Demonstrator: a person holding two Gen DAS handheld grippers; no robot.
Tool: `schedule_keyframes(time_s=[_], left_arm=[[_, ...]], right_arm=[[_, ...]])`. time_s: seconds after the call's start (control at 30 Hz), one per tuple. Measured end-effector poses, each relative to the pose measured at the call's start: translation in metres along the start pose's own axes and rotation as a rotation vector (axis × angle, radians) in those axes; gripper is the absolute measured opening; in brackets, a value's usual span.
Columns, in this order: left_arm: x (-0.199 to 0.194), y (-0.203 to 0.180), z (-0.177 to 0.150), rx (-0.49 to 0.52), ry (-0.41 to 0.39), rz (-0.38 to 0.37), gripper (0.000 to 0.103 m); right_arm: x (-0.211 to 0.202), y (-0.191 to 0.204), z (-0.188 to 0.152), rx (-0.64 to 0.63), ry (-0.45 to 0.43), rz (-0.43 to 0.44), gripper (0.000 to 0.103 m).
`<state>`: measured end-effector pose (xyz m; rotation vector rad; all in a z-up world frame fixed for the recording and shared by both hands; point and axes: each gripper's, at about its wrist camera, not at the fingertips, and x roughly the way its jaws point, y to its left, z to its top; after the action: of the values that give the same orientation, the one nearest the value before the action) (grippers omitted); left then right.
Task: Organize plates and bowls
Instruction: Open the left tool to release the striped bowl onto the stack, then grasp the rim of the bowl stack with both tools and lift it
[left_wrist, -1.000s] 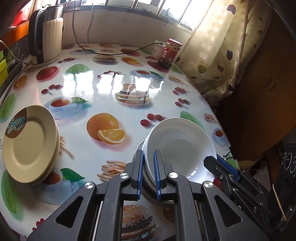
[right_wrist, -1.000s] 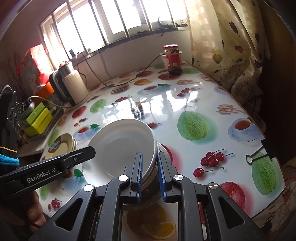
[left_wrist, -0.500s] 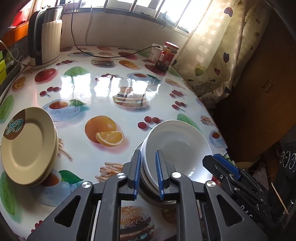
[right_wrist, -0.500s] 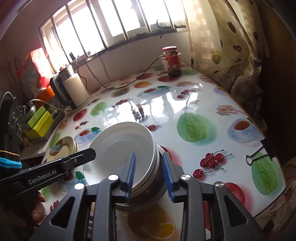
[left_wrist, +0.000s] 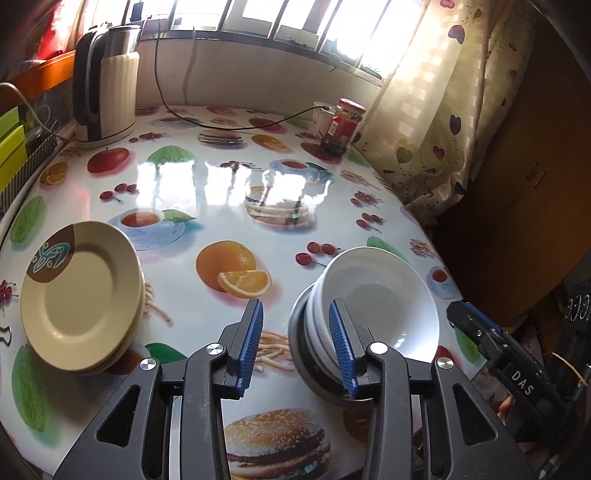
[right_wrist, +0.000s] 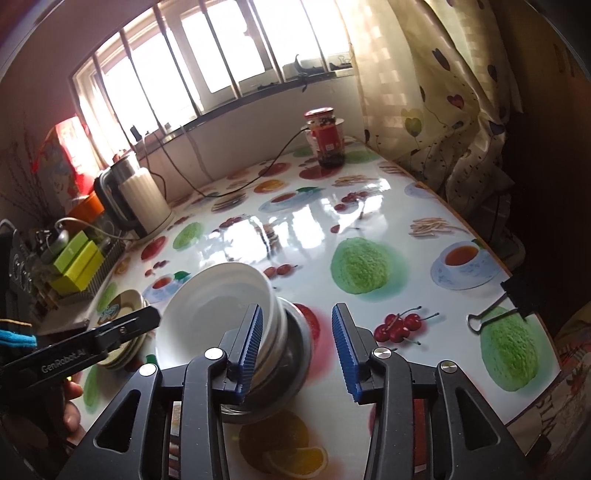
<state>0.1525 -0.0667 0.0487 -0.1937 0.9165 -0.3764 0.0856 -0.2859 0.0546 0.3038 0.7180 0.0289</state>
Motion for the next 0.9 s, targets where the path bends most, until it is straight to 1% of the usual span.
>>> schedule_keyframes(time_s=[0.07, 0.13, 0.2, 0.3, 0.37, 0.4, 0.47, 0.53, 0.63, 0.7, 0.73, 0.8, 0.9], left_arm=[[-0.003, 0.004, -0.002, 0.015, -0.018, 0.004, 0.039], [-0.002, 0.01, -0.004, -0.002, -0.016, -0.01, 0.039], [0.001, 0.018, -0.006, -0.032, -0.004, -0.024, 0.038], [0.007, 0.027, -0.012, -0.056, 0.021, -0.009, 0.038], [0.013, 0.031, -0.016, -0.081, 0.051, -0.027, 0.038], [0.014, 0.03, -0.018, -0.078, 0.055, -0.029, 0.038], [0.018, 0.027, -0.022, -0.067, 0.063, -0.038, 0.038], [0.023, 0.028, -0.024, -0.08, 0.079, -0.059, 0.038], [0.028, 0.029, -0.027, -0.093, 0.094, -0.072, 0.038], [0.031, 0.03, -0.027, -0.109, 0.097, -0.095, 0.038], [0.033, 0.032, -0.027, -0.118, 0.1, -0.107, 0.038], [0.036, 0.034, -0.028, -0.14, 0.112, -0.128, 0.038], [0.04, 0.036, -0.029, -0.153, 0.12, -0.132, 0.038]], right_arm=[[-0.001, -0.006, 0.0, 0.007, -0.002, -0.003, 0.039], [0.0, -0.011, -0.001, 0.012, -0.001, -0.01, 0.039], [0.001, -0.018, -0.003, 0.027, 0.005, -0.016, 0.039], [0.004, -0.026, -0.007, 0.046, 0.012, -0.006, 0.039], [0.007, -0.029, -0.008, 0.046, 0.015, -0.001, 0.039], [0.01, -0.031, -0.01, 0.052, 0.024, 0.0, 0.039], [0.016, -0.033, -0.013, 0.066, 0.046, 0.027, 0.039], [0.021, -0.035, -0.016, 0.073, 0.06, 0.043, 0.039], [0.029, -0.038, -0.02, 0.103, 0.088, 0.074, 0.039], [0.033, -0.04, -0.021, 0.111, 0.101, 0.098, 0.036], [0.035, -0.04, -0.022, 0.112, 0.11, 0.101, 0.032], [0.038, -0.042, -0.022, 0.12, 0.112, 0.115, 0.031], [0.045, -0.047, -0.024, 0.161, 0.136, 0.161, 0.028]])
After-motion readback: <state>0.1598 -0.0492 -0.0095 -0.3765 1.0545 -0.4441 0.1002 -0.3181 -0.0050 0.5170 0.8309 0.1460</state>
